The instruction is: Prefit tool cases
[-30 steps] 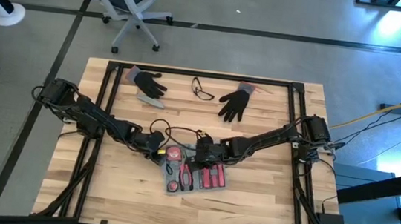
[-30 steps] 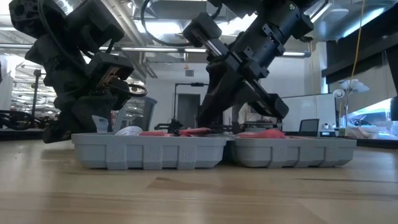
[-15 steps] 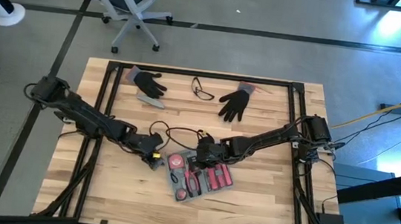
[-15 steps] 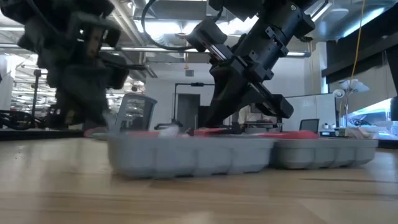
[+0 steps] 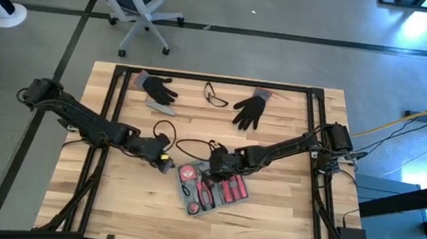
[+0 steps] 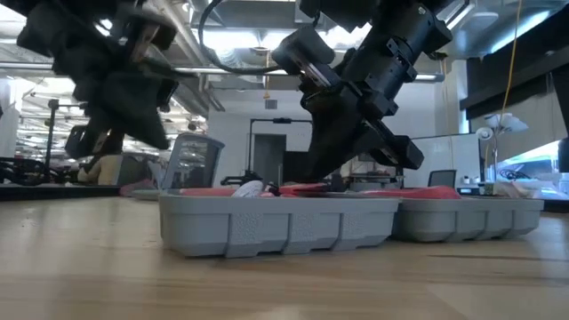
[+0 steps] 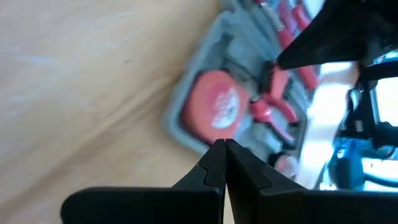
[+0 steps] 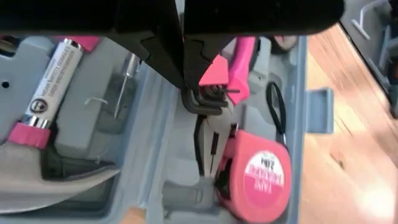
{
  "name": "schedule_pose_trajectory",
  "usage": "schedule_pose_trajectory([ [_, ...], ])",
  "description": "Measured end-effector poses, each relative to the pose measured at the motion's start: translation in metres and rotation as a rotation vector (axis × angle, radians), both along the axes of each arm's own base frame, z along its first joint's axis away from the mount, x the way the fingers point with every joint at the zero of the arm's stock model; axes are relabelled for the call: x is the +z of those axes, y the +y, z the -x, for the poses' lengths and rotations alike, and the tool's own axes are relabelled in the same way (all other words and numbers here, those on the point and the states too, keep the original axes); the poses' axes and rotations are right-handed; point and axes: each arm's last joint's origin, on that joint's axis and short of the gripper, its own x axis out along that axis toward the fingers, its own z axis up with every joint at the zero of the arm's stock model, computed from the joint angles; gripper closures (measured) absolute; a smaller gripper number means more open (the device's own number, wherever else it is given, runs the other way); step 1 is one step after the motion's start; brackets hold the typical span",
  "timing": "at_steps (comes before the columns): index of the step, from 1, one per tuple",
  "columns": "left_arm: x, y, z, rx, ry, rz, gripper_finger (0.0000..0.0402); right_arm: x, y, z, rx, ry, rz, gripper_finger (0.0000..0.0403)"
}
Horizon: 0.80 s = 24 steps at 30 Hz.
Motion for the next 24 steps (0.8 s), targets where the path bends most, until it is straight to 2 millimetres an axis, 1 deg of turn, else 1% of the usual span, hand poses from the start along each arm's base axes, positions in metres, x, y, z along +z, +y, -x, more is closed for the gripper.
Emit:
schedule_pose_trajectory([
  [2, 0.001, -0.005, -0.008, 0.003, 0.005, 0.0, 0.0401, 0.0, 0.0, 0.002, 0.04, 0.016, 0.004, 0.0403],
  [4, -0.002, -0.01, -0.018, 0.006, 0.033, -0.019, 0.0401, -0.002, 0.0, 0.004, 0.058, 0.035, 0.019, 0.0403],
  [8, 0.0, -0.022, -0.05, -0.006, 0.027, -0.029, 0.0401, 0.004, -0.002, 0.003, 0.103, 0.0, 0.036, 0.0403],
  [10, -0.003, -0.027, -0.065, -0.027, 0.021, -0.046, 0.0401, 0.008, -0.004, 0.002, 0.124, -0.028, 0.045, 0.0403],
  [12, -0.009, -0.031, -0.076, -0.056, 0.032, -0.054, 0.0401, 0.01, -0.008, 0.0, 0.124, -0.043, 0.037, 0.0403],
  [15, -0.017, -0.034, -0.082, -0.074, 0.052, -0.039, 0.0401, 0.015, -0.012, 0.002, 0.144, -0.046, 0.041, 0.0403],
  [18, -0.015, -0.041, -0.085, -0.096, 0.003, -0.028, 0.0401, 0.024, -0.013, 0.01, 0.17, -0.024, 0.074, 0.0403],
  [21, -0.013, -0.044, -0.089, -0.114, -0.052, -0.022, 0.0401, 0.021, -0.013, 0.016, 0.21, 0.015, 0.064, 0.0403],
  [24, -0.023, -0.045, -0.095, -0.123, -0.061, 0.011, 0.0401, 0.017, -0.005, 0.017, 0.213, -0.003, 0.035, 0.0403],
])
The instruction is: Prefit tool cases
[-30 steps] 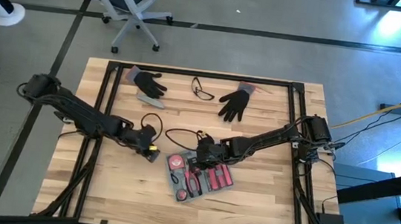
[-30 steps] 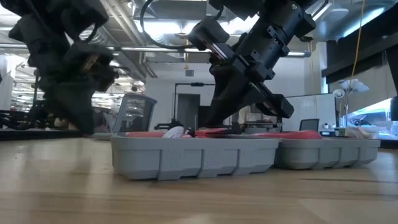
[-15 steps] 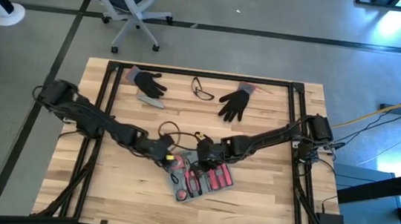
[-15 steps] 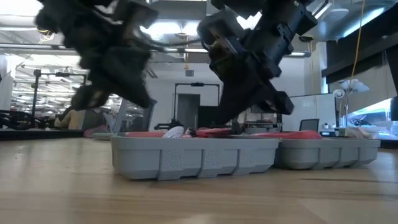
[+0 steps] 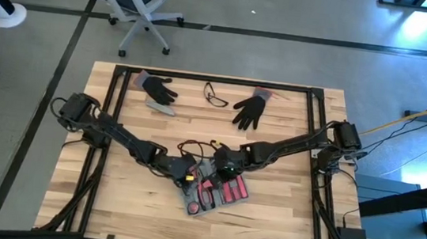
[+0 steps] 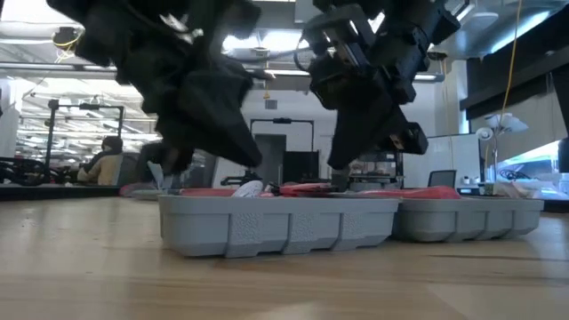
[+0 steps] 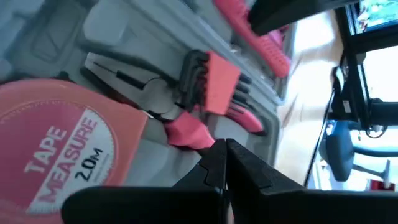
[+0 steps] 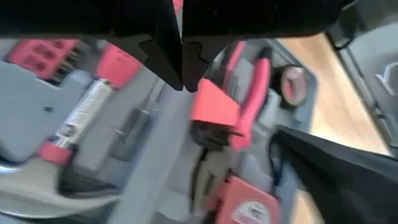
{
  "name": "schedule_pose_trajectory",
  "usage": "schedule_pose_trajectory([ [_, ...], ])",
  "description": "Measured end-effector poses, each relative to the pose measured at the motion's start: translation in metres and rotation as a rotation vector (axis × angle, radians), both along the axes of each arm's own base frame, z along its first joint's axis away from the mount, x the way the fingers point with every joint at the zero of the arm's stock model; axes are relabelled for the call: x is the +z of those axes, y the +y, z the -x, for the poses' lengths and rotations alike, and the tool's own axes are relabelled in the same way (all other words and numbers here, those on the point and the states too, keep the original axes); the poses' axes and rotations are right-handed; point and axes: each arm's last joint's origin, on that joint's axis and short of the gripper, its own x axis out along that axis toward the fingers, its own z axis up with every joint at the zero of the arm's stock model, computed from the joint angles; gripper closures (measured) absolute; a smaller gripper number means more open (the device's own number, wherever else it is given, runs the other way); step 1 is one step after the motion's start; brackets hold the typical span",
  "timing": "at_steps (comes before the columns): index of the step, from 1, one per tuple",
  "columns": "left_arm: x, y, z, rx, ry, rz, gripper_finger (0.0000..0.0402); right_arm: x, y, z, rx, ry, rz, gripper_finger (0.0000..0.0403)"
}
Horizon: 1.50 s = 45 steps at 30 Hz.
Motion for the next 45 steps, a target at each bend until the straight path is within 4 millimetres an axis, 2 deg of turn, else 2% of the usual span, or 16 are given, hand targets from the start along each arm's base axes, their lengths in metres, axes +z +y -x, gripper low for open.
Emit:
schedule_pose_trajectory([
  [7, -0.013, -0.002, -0.009, -0.001, -0.021, 0.062, 0.0401, 0.0, 0.002, -0.002, -0.048, -0.028, -0.007, 0.0403],
  [13, -0.015, 0.003, -0.015, 0.028, 0.0, 0.048, 0.0401, -0.012, 0.004, -0.004, -0.101, 0.019, -0.019, 0.0403],
  [16, -0.019, 0.007, -0.014, 0.042, 0.086, -0.03, 0.0401, -0.013, 0.003, -0.003, -0.131, 0.025, 0.014, 0.0403],
  [21, -0.014, 0.017, -0.016, -0.002, 0.183, -0.184, 0.0401, -0.014, 0.002, -0.002, -0.151, 0.044, 0.02, 0.0403],
  [33, -0.021, 0.045, -0.003, 0.013, 0.389, -0.295, 0.0401, -0.006, -0.002, -0.005, -0.208, -0.017, 0.04, 0.0403],
  [37, -0.012, 0.051, 0.008, 0.004, 0.446, -0.358, 0.0401, -0.006, -0.002, -0.005, -0.222, -0.026, 0.053, 0.0403],
  [42, 0.014, 0.06, 0.022, 0.031, 0.44, -0.422, 0.0401, -0.004, -0.004, -0.008, -0.24, -0.057, 0.062, 0.0403],
  [45, 0.023, 0.062, 0.023, 0.061, 0.41, -0.406, 0.0401, -0.001, -0.01, -0.013, -0.264, -0.109, 0.046, 0.0403],
])
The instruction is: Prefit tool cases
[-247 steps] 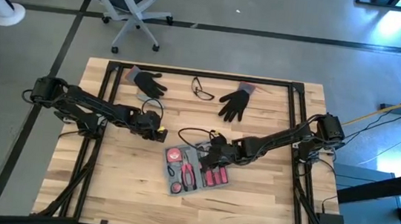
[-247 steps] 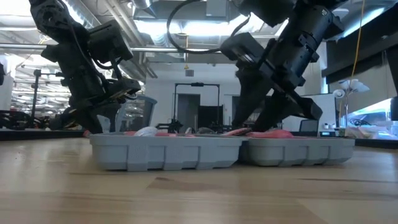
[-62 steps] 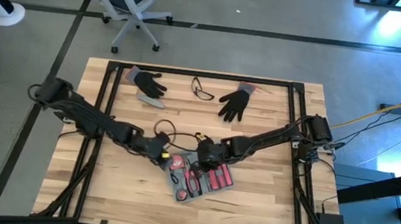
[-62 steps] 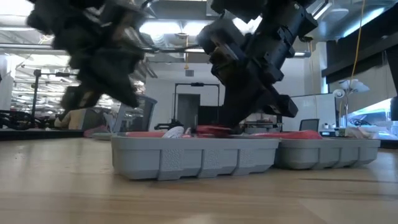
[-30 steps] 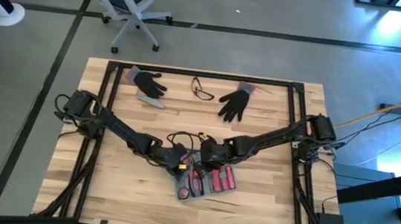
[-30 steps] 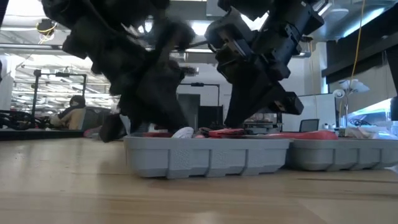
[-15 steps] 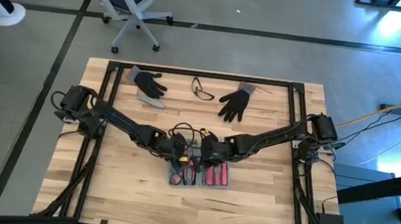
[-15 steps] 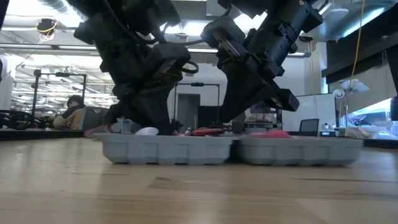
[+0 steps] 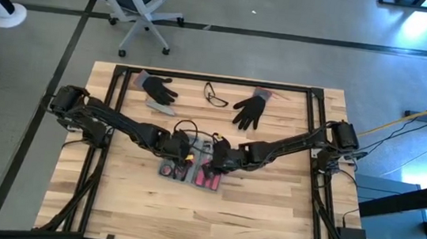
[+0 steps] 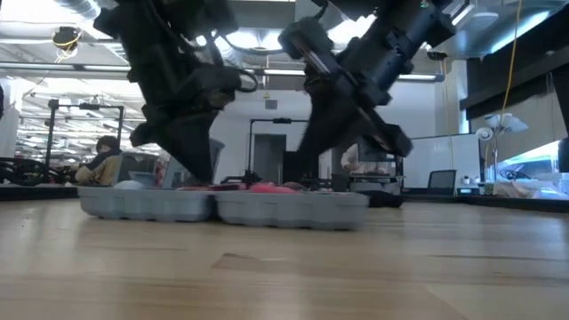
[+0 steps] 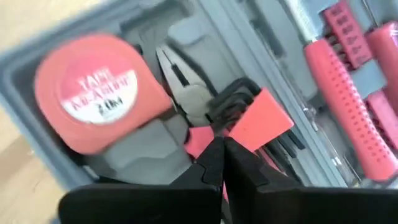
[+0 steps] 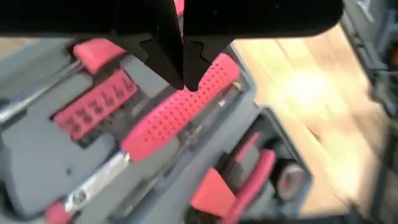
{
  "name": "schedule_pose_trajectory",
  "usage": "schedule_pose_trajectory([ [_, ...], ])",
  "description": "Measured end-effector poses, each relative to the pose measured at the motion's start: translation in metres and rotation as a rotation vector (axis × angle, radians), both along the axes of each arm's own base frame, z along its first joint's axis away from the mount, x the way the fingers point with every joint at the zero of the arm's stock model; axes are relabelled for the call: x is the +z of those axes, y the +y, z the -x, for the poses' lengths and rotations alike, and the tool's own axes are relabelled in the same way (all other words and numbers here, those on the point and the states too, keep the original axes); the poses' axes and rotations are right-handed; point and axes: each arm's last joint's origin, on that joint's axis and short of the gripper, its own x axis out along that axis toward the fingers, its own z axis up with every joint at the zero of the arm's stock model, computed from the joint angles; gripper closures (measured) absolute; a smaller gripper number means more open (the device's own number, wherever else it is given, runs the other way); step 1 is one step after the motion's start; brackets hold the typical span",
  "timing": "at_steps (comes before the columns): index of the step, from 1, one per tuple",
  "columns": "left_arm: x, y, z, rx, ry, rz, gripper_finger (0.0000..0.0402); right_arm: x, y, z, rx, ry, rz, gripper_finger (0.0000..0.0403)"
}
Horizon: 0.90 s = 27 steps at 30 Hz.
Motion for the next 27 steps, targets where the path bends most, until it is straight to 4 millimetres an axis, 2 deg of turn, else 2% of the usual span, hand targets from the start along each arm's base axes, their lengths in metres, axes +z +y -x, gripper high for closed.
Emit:
schedule_pose_trajectory([
  [7, 0.001, -0.009, 0.0, 0.015, -0.023, 0.032, 0.0401, 0.006, -0.029, -0.017, -0.114, -0.152, -0.028, 0.0403],
  [12, -0.002, -0.003, 0.013, 0.038, 0.109, -0.026, 0.0401, -0.011, -0.046, -0.033, -0.089, -0.221, -0.164, 0.0403],
  [14, 0.002, 0.0, 0.014, 0.016, 0.105, -0.038, 0.0401, -0.016, -0.05, -0.037, -0.087, -0.238, -0.181, 0.0403],
  [19, 0.012, 0.007, 0.013, -0.084, 0.055, 0.002, 0.0401, -0.025, -0.05, -0.034, -0.086, -0.171, -0.17, 0.0403],
  [24, 0.003, 0.02, 0.01, -0.175, -0.095, 0.173, 0.0401, -0.024, -0.048, -0.034, 0.006, -0.177, -0.157, 0.0403],
  [27, -0.004, 0.03, 0.015, -0.168, -0.128, 0.228, 0.0401, -0.025, -0.048, -0.033, 0.028, -0.165, -0.143, 0.0403],
])
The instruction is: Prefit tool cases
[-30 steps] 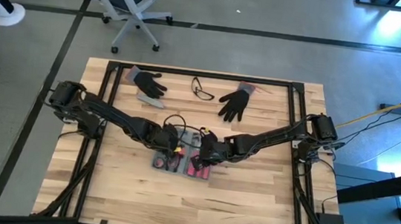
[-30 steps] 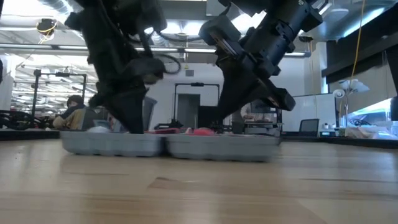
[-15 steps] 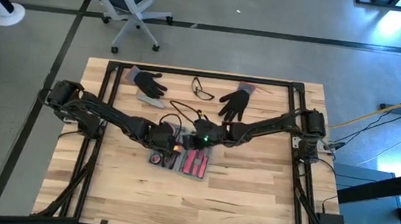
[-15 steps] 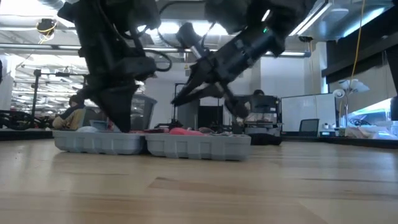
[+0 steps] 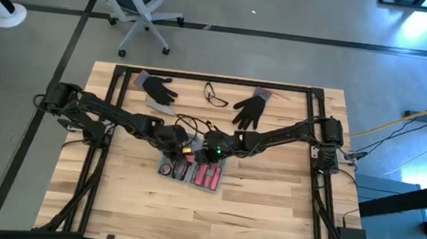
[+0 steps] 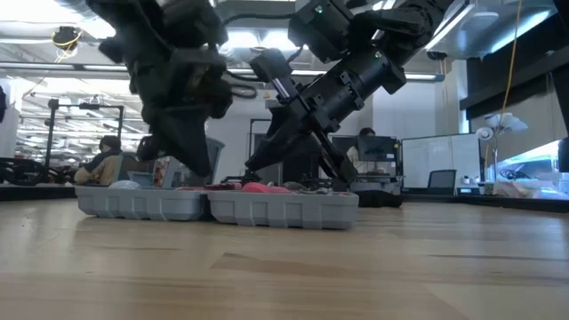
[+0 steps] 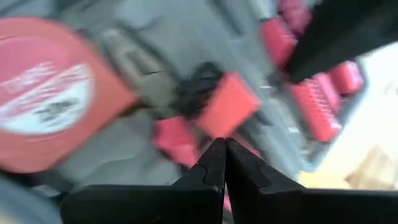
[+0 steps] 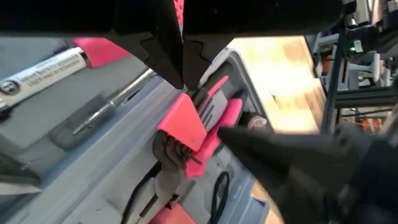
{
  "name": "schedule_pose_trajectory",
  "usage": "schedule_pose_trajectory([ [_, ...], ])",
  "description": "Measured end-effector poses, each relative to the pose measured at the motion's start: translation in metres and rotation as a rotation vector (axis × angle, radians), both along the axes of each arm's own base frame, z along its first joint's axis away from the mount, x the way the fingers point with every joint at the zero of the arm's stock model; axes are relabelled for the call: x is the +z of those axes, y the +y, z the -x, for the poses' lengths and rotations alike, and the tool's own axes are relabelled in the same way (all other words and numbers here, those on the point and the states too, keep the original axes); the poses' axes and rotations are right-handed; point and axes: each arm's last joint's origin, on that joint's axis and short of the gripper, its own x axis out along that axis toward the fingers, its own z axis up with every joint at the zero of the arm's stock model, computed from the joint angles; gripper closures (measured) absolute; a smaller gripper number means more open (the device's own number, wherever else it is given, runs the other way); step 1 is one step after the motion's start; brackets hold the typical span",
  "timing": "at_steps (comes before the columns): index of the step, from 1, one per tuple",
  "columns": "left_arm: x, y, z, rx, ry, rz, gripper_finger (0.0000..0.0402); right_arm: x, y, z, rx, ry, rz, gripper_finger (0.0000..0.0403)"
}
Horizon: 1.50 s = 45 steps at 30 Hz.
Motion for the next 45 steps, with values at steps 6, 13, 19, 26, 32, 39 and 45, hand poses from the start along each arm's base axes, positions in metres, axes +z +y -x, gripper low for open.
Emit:
schedule_pose_trajectory([
  [6, 0.004, 0.014, 0.018, 0.031, -0.023, -0.014, 0.0401, 0.0, 0.0, 0.0, 0.0, -0.007, 0.021, 0.0403],
  [13, -0.002, 0.01, 0.022, 0.015, -0.037, 0.0, 0.0401, -0.008, -0.003, -0.003, -0.077, 0.002, 0.01, 0.0403],
  [19, -0.001, 0.008, 0.018, 0.041, -0.077, -0.019, 0.0401, -0.01, -0.005, -0.003, -0.098, 0.01, 0.001, 0.0403],
  [26, -0.016, 0.008, 0.011, 0.034, -0.046, -0.024, 0.0401, -0.015, -0.004, -0.006, -0.121, 0.009, -0.038, 0.0403],
  [32, -0.023, 0.007, 0.008, 0.042, -0.032, -0.017, 0.0401, -0.015, -0.004, -0.005, -0.121, 0.02, -0.038, 0.0403],
  [39, -0.023, 0.007, 0.007, 0.058, -0.04, -0.03, 0.0401, -0.005, -0.002, -0.008, -0.058, 0.095, 0.031, 0.0403],
  [45, -0.024, 0.005, 0.008, 0.042, -0.032, -0.039, 0.0401, 0.016, 0.0, -0.014, -0.015, 0.204, 0.194, 0.0403],
])
